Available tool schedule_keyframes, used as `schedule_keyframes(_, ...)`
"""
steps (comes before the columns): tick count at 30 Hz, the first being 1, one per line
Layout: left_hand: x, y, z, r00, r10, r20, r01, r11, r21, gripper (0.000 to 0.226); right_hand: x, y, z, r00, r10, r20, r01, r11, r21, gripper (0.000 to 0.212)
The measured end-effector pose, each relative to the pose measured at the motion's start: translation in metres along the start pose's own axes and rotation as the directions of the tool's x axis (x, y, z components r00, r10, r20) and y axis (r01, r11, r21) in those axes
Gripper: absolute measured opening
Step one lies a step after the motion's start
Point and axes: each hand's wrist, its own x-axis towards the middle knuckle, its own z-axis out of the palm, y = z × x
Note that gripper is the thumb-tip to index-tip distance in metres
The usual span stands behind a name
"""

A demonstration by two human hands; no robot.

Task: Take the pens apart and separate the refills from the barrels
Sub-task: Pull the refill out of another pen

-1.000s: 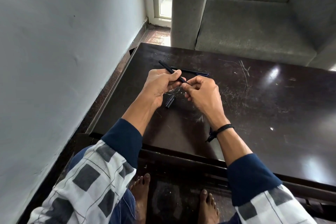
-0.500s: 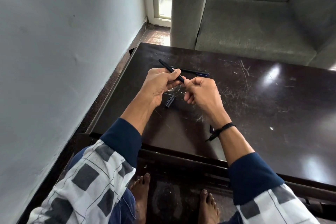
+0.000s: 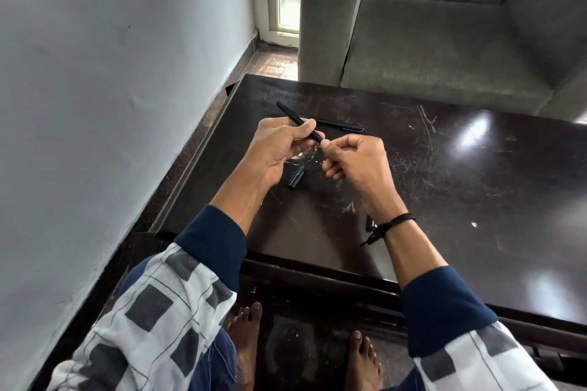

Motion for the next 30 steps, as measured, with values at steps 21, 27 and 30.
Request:
schedule_keyframes(21, 0.008, 0.008, -0.014, 0.971, 0.008, -0.239, -0.030, 0.995, -0.092, 0.009, 0.004, 0.011, 0.006, 0.999, 0.021, -0.030, -0.028, 0.965, -0.260, 0.018)
schedule_keyframes(27, 0.011, 0.007, -0.015, 0.963, 0.016, -0.268, -0.048, 0.993, -0.111, 0.010, -0.008, 0.012, 0.019, 0.954, -0.065, 0.294, 0.259, 0.674, -0.692, 0.034)
schedule_keyframes(30, 0.012, 0.008, -0.017, 0.963, 0.020, -0.269, -0.056, 0.990, -0.128, 0.009, -0.010, 0.016, 0.022, 0.936, -0.068, 0.346, 0.312, 0.615, -0.724, 0.039)
